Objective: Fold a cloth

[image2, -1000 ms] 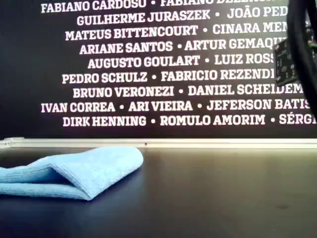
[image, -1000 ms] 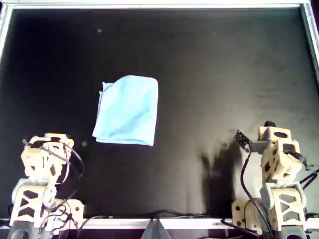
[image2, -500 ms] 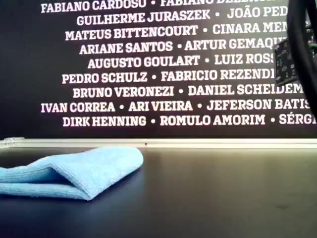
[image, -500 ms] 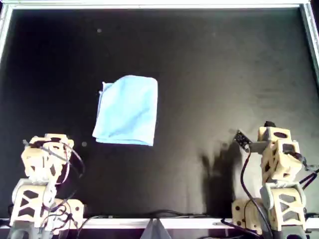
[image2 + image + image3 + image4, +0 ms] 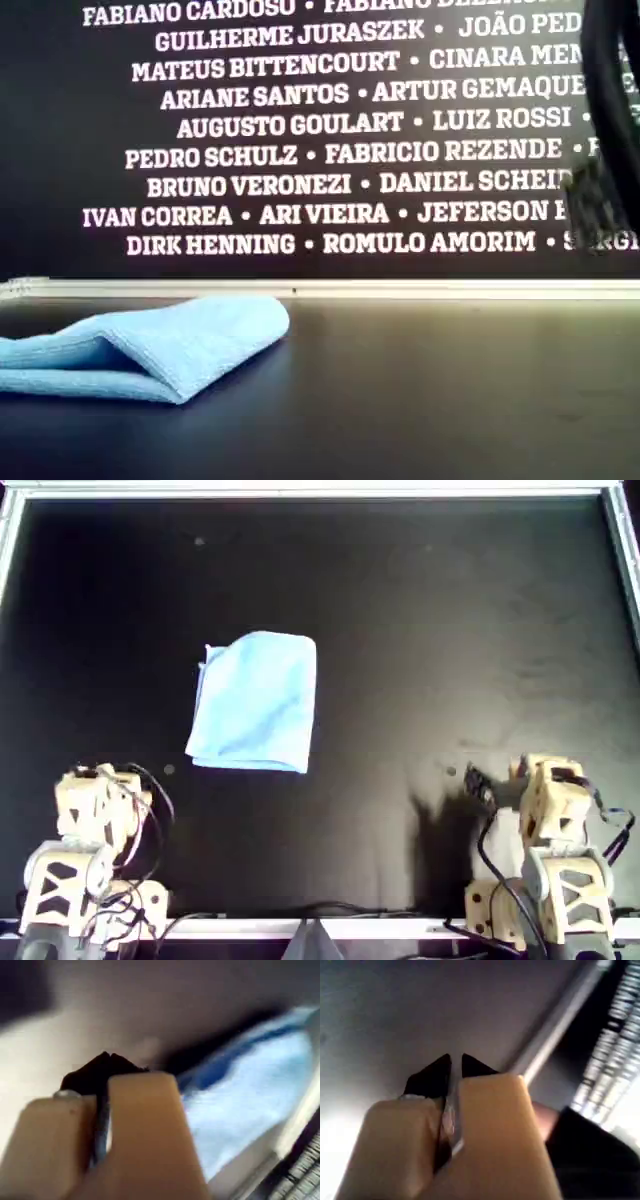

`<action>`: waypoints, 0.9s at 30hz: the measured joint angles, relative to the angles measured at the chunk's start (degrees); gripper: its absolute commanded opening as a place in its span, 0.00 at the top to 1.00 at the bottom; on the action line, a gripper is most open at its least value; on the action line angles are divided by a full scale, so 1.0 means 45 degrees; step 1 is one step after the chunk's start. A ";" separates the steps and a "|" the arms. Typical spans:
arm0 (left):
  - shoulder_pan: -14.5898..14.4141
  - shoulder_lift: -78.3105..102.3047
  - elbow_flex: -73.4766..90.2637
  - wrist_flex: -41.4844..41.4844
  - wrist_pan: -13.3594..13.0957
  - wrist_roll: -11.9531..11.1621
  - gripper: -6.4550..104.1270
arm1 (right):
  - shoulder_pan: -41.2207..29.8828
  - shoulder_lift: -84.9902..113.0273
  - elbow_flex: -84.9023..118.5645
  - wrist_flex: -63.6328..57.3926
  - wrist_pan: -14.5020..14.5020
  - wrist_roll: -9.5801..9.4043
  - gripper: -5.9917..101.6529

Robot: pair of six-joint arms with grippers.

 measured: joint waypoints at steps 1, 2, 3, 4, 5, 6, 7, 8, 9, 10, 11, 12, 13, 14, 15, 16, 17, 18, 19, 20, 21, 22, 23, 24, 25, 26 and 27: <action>0.0000 0.0000 0.0000 0.0117 0.0000 0.0000 0.95 | 0.0000 0.0000 0.0000 0.0273 0.0000 0.0000 0.90; 0.0000 0.0000 0.0000 0.0176 0.0000 0.0000 0.95 | 0.0000 0.0000 0.0000 0.0469 0.0000 0.0000 0.90; 0.0000 0.0000 0.0000 0.0215 0.0020 0.0000 0.95 | 0.0000 0.0000 0.0000 0.0566 0.0000 0.0000 0.90; 0.0000 0.0000 0.0000 0.0234 0.0059 0.0000 0.95 | 0.0000 0.0000 0.0000 0.0625 0.0000 0.0000 0.90; 0.0000 0.0000 0.0000 0.0234 0.0059 0.0000 0.95 | 0.0000 0.0000 0.0000 0.0664 0.0000 0.0000 0.90; 0.0000 0.0000 0.0000 0.0234 0.0059 0.0000 0.95 | 0.0000 0.0000 0.0000 0.0723 0.0000 0.0000 0.90; 0.0000 0.0000 0.0000 0.0234 0.0059 0.0000 0.95 | 0.0000 0.0000 0.0000 0.0742 0.0000 0.0000 0.90; 0.0000 0.0000 0.0000 0.0234 0.0059 0.0000 0.95 | 0.0000 0.0000 0.0000 0.0781 0.0000 0.0000 0.90; 0.0000 0.0000 0.0000 0.0234 0.0059 0.0000 0.95 | 0.0000 0.0000 0.0000 0.0781 0.0000 0.0000 0.90; 0.0000 0.0000 0.0000 0.0234 0.0059 0.0000 0.95 | 0.0000 0.0000 0.0000 0.0781 0.0000 0.0000 0.90; 0.0000 0.0000 0.0000 0.0234 0.0059 0.0000 0.95 | 0.0000 0.0000 0.0000 0.0781 0.0000 0.0000 0.90; 0.0000 0.0000 0.0000 0.0234 0.0059 0.0000 0.95 | 0.0000 0.0000 0.0000 0.0781 0.0000 0.0000 0.90; 0.0000 0.0000 0.0000 0.0234 0.0059 0.0000 0.95 | 0.0000 0.0000 0.0000 0.0781 0.0000 0.0000 0.90; 0.0000 0.0000 0.0000 0.0234 0.0059 0.0000 0.95 | 0.0000 0.0000 0.0000 0.0781 0.0000 0.0000 0.90; 0.0000 0.0000 0.0000 0.0234 0.0059 0.0000 0.95 | 0.0000 0.0000 0.0000 0.0781 0.0000 0.0000 0.90; 0.0000 0.0000 0.0000 0.0234 0.0059 0.0000 0.95 | 0.0000 0.0000 0.0000 0.0781 0.0000 0.0000 0.90; 0.0000 0.0000 0.0000 0.0234 0.0059 0.0000 0.95 | 0.0000 0.0000 0.0000 0.0781 0.0000 0.0000 0.90; 0.0000 0.0000 0.0000 0.0234 0.0059 0.0000 0.95 | 0.0000 0.0000 0.0000 0.0781 0.0000 0.0000 0.90; 0.0000 0.0000 0.0000 0.0234 0.0059 0.0000 0.95 | 0.0000 0.0000 0.0000 0.0781 0.0000 0.0000 0.90; 0.0000 0.0000 0.0000 0.0234 0.0059 0.0000 0.95 | 0.0000 0.0000 0.0000 0.0781 0.0000 0.0000 0.90; 0.0000 0.0000 0.0000 0.0234 0.0059 0.0000 0.95 | 0.0000 0.0000 0.0000 0.0781 0.0000 0.0000 0.90; 0.0000 0.0000 0.0000 0.0234 0.0059 0.0000 0.95 | 0.0000 0.0000 0.0000 0.0781 0.0000 0.0000 0.90; 0.0000 0.0000 0.0000 0.0234 0.0059 0.0000 0.95 | 0.0000 0.0000 0.0000 0.0781 0.0000 0.0000 0.90; 0.0000 0.0000 0.0000 0.0234 0.0059 0.0000 0.95 | 0.0000 0.0000 0.0000 0.0781 0.0000 0.0000 0.90; 0.0000 0.0000 0.0000 0.0234 0.0059 0.0000 0.95 | 0.0000 0.0000 0.0000 0.0781 0.0000 0.0000 0.90; 0.0000 0.0000 0.0000 0.0234 0.0059 0.0000 0.95 | 0.0000 0.0000 0.0000 0.0781 0.0000 0.0000 0.90; 0.0000 0.0000 0.0000 0.0234 0.0059 0.0000 0.95 | 0.0000 0.0000 0.0000 0.0781 0.0000 0.0000 0.90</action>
